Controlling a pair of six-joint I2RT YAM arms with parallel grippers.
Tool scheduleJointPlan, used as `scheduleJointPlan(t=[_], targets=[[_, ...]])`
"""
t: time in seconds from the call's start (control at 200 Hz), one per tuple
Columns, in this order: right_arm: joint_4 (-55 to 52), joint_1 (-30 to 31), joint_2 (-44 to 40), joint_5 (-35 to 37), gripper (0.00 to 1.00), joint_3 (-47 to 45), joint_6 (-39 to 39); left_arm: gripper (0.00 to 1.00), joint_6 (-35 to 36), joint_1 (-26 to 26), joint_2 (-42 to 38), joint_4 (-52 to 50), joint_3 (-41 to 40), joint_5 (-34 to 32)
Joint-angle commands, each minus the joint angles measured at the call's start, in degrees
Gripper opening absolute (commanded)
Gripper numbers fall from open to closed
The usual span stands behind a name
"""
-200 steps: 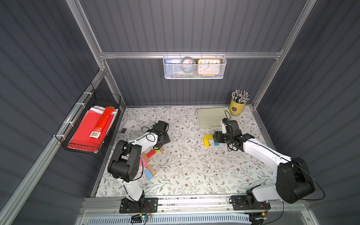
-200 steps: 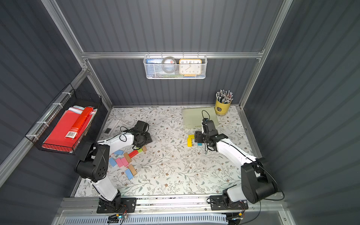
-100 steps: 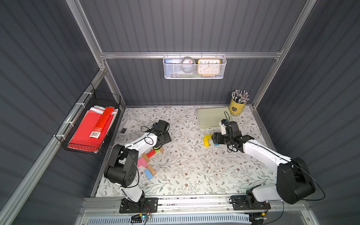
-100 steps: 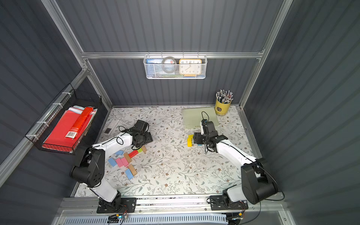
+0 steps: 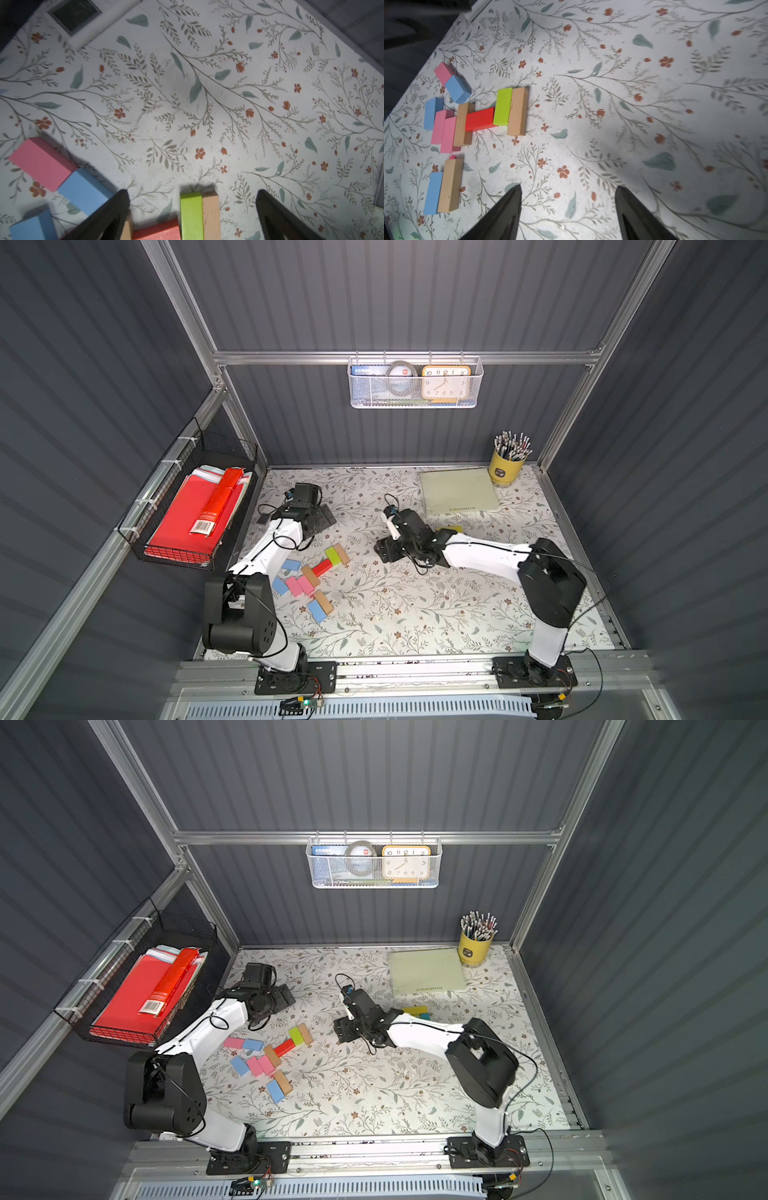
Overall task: Assemble the number 8 with building blocks
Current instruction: Pick up the building block from the center of the board.
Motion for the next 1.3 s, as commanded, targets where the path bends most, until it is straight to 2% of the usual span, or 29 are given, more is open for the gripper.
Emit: scheduleJointPlan(t=[0.0, 0.135, 0.32, 0.825, 1.065, 1.231, 1.296], targets=[[-1.1, 1.9, 5.2, 2.0, 0.74, 5.8, 0.5, 0.99, 3.5, 3.7, -2.3, -1.5, 0.6, 1.0], [-2.4, 4.5, 11.2, 1.6, 0.73, 12.2, 0.2, 0.99, 4.7, 6.5, -2.6, -0.1, -0.6, 2.5], [-4.4, 6.7, 16.9, 2.2, 0.70, 18.4, -0.5, 0.99, 5.1, 7.2, -3.2, 1.7, -2.5, 1.6], [-8.4, 8.9, 25.6, 7.1, 0.56, 27.3, -1.6, 0.99, 5.0, 7.3, -4.1, 5.5, -6.2, 1.1], [-8.0, 9.0, 27.1, 8.6, 0.43, 28.5, -2.1, 0.99, 5.0, 7.3, -4.3, 5.6, -6.8, 1.1], [-7.9, 8.9, 27.2, 8.9, 0.31, 28.4, -3.2, 0.99, 5.2, 7.3, -4.3, 5.8, -7.1, 1.6], [-7.9, 9.0, 27.1, 8.3, 0.30, 28.3, -4.1, 0.99, 5.2, 7.3, -4.4, 5.8, -7.2, 1.6]])
